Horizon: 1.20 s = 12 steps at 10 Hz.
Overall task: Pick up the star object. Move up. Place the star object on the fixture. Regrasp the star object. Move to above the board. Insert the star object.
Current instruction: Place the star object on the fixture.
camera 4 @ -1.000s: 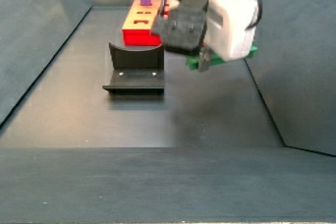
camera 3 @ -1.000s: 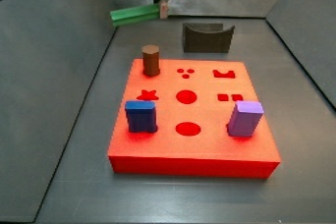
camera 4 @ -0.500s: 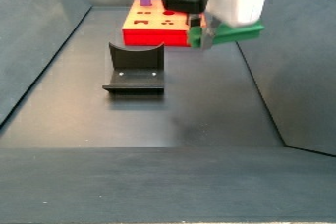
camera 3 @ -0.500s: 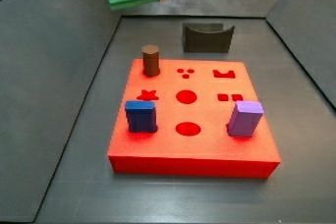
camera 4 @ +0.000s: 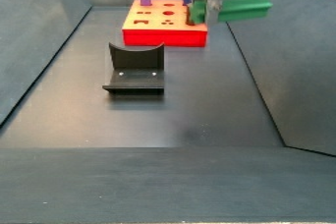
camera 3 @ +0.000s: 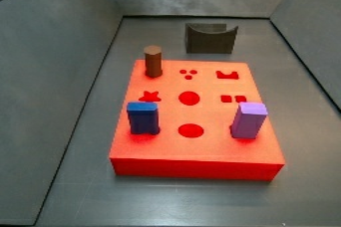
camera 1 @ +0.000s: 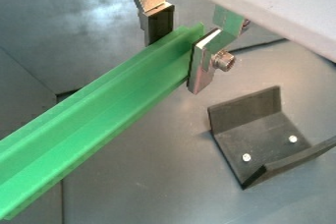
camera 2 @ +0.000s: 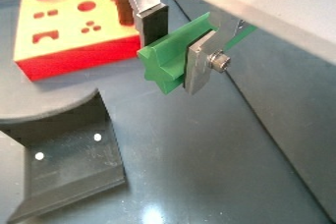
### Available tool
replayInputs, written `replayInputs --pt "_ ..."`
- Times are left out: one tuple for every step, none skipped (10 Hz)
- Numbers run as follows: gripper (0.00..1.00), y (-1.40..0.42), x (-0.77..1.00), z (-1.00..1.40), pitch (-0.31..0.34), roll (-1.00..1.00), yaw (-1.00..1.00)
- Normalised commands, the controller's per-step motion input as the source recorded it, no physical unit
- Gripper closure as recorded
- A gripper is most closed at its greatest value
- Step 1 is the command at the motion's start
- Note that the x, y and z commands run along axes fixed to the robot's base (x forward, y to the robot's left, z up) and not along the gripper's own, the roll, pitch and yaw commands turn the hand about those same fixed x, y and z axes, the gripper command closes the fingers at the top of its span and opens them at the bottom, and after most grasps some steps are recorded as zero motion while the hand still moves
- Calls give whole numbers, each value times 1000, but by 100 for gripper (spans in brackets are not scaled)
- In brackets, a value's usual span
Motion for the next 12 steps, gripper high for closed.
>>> replayInputs --pt "100 8 -3 196 51 -165 -34" --pt "100 -437 1000 -233 -104 -21 1000" --pt "100 -431 1000 -248 -105 -19 1000" --pt "100 -342 1000 -227 -104 -2 1000" --pt "100 -262 1000 -180 -98 3 1000" --pt "100 -194 1000 -140 -92 10 1000" --pt "100 -170 1000 -135 -89 14 1000" --pt "100 -114 1000 -113 -83 26 1000" --pt "100 -88 956 -95 -79 31 1000" --pt "100 -50 838 -73 -71 39 1000" --pt "100 -37 755 -60 -64 47 1000" --pt "100 -31 675 -61 -58 56 1000"
